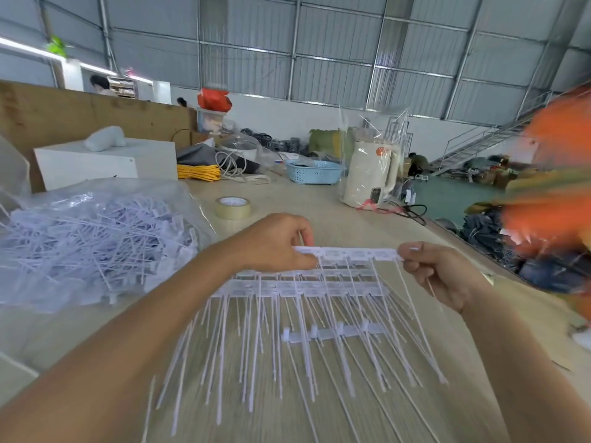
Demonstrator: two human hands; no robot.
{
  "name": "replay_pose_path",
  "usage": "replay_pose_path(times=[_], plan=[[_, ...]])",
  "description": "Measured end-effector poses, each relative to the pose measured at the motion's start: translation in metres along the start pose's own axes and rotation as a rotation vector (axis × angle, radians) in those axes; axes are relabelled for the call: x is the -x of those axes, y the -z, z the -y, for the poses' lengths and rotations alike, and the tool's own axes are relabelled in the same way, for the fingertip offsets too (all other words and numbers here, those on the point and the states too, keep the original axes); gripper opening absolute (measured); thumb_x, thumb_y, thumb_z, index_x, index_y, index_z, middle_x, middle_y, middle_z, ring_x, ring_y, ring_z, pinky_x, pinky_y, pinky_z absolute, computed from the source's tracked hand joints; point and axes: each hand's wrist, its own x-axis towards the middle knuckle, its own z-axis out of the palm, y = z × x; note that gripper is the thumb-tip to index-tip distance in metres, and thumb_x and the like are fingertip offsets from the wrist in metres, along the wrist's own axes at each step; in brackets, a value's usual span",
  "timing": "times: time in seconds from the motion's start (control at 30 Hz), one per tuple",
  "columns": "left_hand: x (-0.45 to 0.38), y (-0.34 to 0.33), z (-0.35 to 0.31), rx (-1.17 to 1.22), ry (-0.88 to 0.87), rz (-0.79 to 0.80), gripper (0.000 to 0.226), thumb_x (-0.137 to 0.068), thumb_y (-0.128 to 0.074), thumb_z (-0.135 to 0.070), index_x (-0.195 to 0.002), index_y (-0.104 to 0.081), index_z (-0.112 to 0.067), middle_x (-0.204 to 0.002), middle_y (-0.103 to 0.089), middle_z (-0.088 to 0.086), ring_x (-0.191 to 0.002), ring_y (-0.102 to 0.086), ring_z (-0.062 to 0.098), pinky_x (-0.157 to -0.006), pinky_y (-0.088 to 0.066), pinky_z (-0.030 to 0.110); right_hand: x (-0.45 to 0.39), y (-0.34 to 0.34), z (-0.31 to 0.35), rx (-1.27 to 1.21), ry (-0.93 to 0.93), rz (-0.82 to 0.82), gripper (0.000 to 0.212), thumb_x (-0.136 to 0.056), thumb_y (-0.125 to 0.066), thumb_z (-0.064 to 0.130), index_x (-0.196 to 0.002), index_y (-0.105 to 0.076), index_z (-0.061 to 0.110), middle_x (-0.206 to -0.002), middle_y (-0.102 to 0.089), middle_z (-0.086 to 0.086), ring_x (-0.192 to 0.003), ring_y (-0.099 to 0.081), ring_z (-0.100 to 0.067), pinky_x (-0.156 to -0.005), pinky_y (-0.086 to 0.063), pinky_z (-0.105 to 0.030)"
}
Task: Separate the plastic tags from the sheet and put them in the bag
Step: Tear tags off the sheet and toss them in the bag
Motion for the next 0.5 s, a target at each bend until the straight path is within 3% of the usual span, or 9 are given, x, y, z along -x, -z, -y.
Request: replay_pose_path(times=[0.07,0.13,0.23,0.3,0.4,0.5], plan=[[0.002,0.010,0.001,0.083,0.082,0.131,0.014,-0.079,-0.071,-0.033,-0.086,-0.061,-0.027,-0.071,-0.063,-0.006,-0.058,-0.056,0.004,-0.053,-0.045,0.016,0.000,-0.006,-0.003,-0.095,-0.119,0.006,0.015,-0.090,-0.045,-0.008,-0.081,-0.056,-0.003,-0.060,-0.049,-0.009,-0.034,-0.044,-0.003,-0.030,-0.035,-0.009],[0.005,0.014,0.007,0.043,0.207,0.329,0.016,-0.082,-0.069,-0.035,-0.092,-0.061,-0.026,-0.064,-0.060,-0.010,-0.046,-0.052,-0.003,-0.044,-0.041,0.012,0.001,-0.013,-0.014,0.047,-0.180,0.049,0.011,-0.087,-0.052,-0.007,-0.077,-0.059,-0.006,-0.053,-0.052,-0.010,-0.032,-0.046,-0.006,-0.033,-0.040,-0.012],[0.012,0.009,0.017,-0.182,0.348,0.571,0.035,-0.083,-0.069,-0.039,-0.110,-0.060,-0.019,-0.080,-0.064,-0.005,-0.061,-0.056,0.004,-0.055,-0.043,0.017,0.002,-0.025,-0.035,0.422,-0.176,0.118,0.009,-0.081,-0.064,-0.004,-0.076,-0.062,-0.012,-0.054,-0.055,-0.014,-0.041,-0.051,-0.015,-0.040,-0.044,-0.019],[0.011,0.004,0.022,-0.322,0.366,0.640,0.041,-0.083,-0.068,-0.040,-0.114,-0.061,-0.014,-0.100,-0.063,0.000,-0.082,-0.056,0.013,-0.071,-0.045,0.022,0.001,-0.030,-0.041,0.479,-0.144,0.090,0.010,-0.079,-0.067,-0.006,-0.072,-0.061,-0.009,-0.053,-0.055,-0.013,-0.040,-0.052,-0.016,-0.040,-0.043,-0.020],[0.003,-0.005,0.017,-0.399,0.246,0.454,0.028,-0.089,-0.059,-0.040,-0.099,-0.059,-0.013,-0.096,-0.050,0.002,-0.086,-0.047,0.018,-0.077,-0.039,0.027,-0.002,-0.035,-0.040,0.409,-0.107,0.086,0.012,-0.079,-0.067,-0.006,-0.069,-0.061,-0.006,-0.053,-0.055,-0.012,-0.041,-0.052,-0.016,-0.041,-0.043,-0.019],[-0.004,-0.029,-0.003,-0.157,0.073,0.155,0.031,-0.096,-0.049,-0.035,-0.092,-0.061,-0.006,-0.088,-0.059,0.007,-0.082,-0.054,0.021,-0.075,-0.044,0.029,-0.001,-0.042,-0.039,0.354,-0.095,0.123,0.010,-0.080,-0.068,-0.003,-0.070,-0.064,-0.002,-0.056,-0.059,-0.010,-0.049,-0.057,-0.016,-0.045,-0.048,-0.018]])
